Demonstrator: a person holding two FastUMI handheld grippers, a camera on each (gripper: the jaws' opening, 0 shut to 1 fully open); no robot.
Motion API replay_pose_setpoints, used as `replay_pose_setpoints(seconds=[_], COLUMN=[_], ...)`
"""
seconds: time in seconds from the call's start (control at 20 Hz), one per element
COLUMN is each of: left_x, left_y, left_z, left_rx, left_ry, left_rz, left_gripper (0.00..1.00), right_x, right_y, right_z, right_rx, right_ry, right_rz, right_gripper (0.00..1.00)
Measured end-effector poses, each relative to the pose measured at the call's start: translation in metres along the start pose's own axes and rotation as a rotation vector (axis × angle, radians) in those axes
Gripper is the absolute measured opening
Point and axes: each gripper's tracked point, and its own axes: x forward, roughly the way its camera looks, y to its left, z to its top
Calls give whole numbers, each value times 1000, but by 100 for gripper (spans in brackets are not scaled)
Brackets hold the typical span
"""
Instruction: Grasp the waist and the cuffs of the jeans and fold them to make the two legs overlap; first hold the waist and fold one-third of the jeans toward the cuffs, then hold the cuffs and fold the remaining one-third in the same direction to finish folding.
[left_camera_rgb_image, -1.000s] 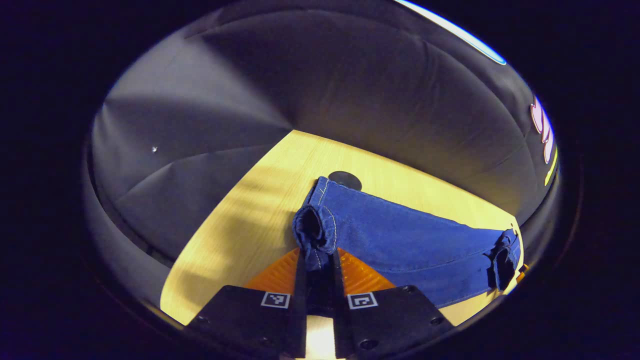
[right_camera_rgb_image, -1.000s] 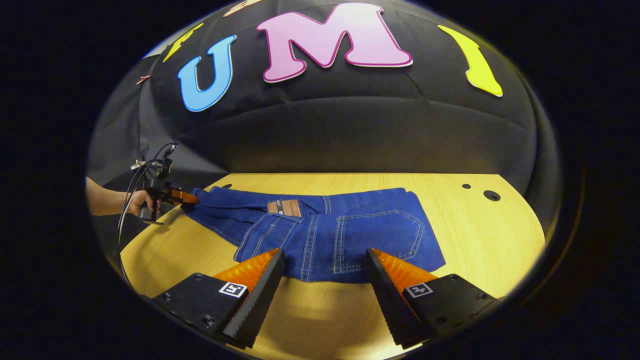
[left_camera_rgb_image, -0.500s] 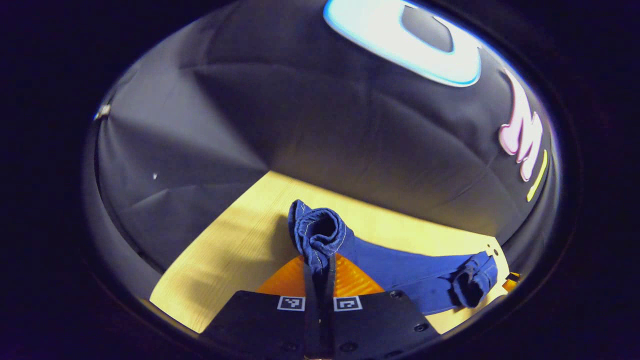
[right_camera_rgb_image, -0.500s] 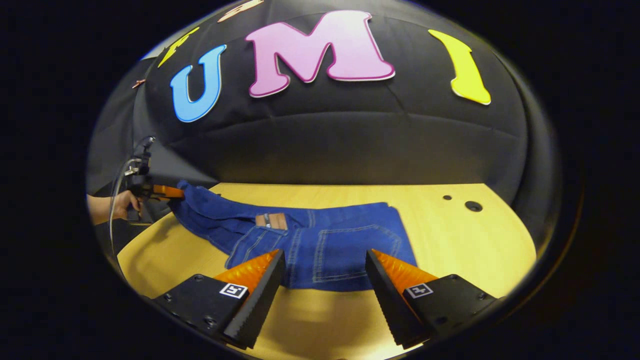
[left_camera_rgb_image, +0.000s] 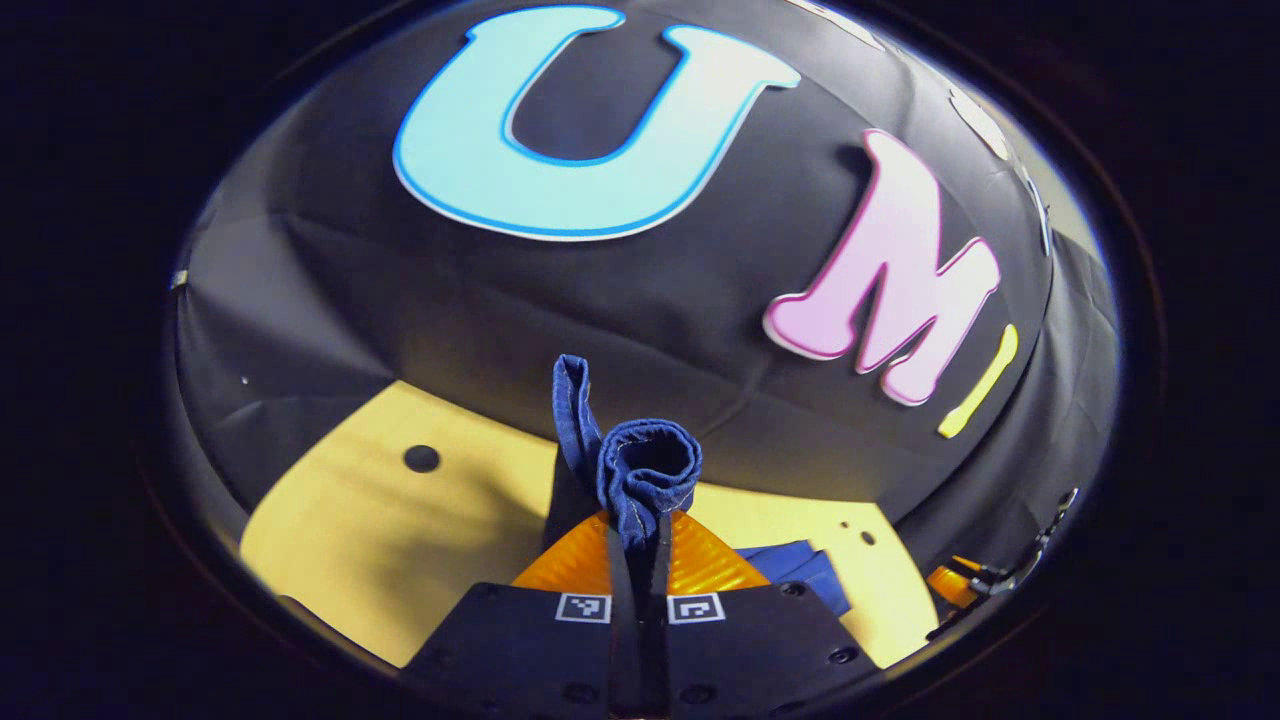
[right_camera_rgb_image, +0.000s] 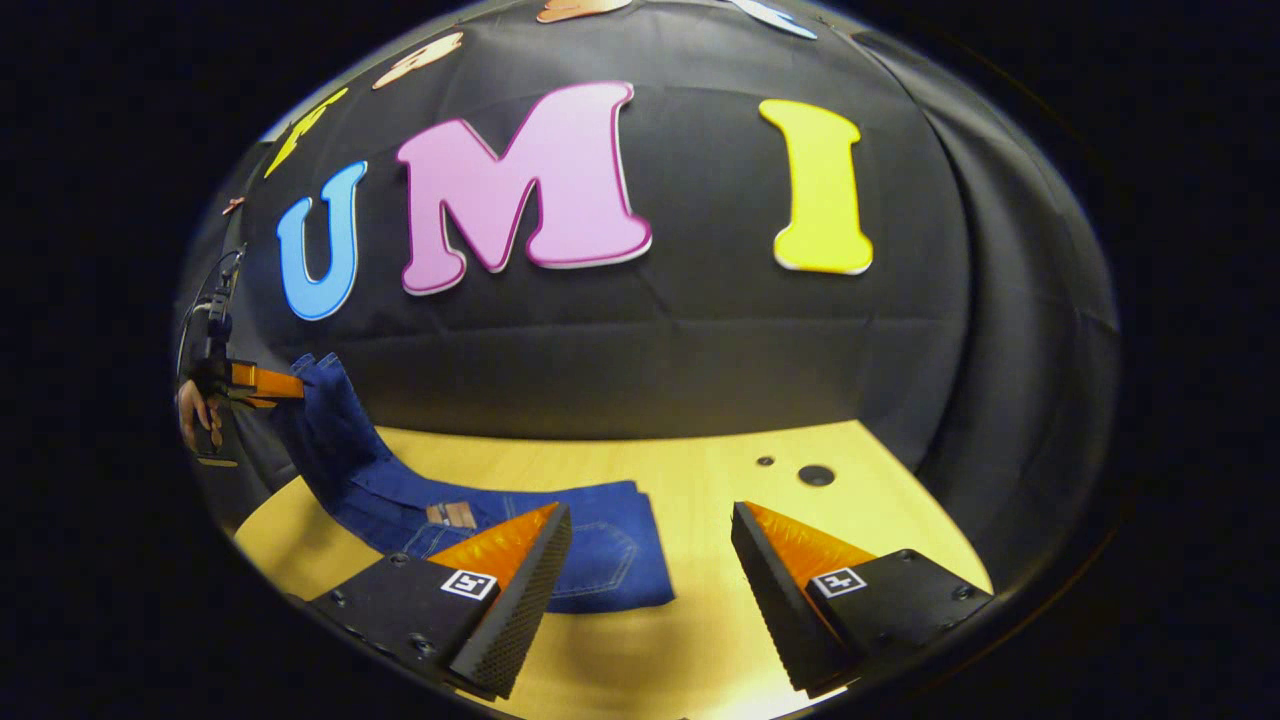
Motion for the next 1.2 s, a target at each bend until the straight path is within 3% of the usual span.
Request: replay_pose_setpoints(seconds=[0.25,0.5,0.65,0.75,0.8,0.85,0.95,1.0,1.1,1.2], left_x=[7,46,76,90,94,94,84,75,49,17], left_y=[-116,-228,-247,-243,-246,-247,-244,-249,-255,-239], left_z=[-17,-90,-144,-168,-181,-188,-184,-175,-146,-118], left_rx=[18,52,3,22,48,68,77,66,49,48], left_ry=[14,111,194,228,250,278,285,253,171,90], left_rz=[-94,-241,-272,-260,-256,-250,-250,-272,-308,-265], left_gripper=[6,6,9,14,22,23,42,66,97,97], right_x=[-36,-64,-77,-86,-89,-94,-102,-106,-113,-120], right_y=[-45,-75,-84,-80,-78,-76,-72,-69,-65,-58], right_z=[14,15,12,9,6,2,2,2,4,10], right_rx=[57,62,95,101,93,86,93,101,105,110], right_ry=[4,10,10,12,20,29,28,27,26,16], right_rz=[-62,-100,-108,-99,-96,-91,-83,-78,-78,-72], right_gripper=[98,98,98,98,98,98,98,98,98,98])
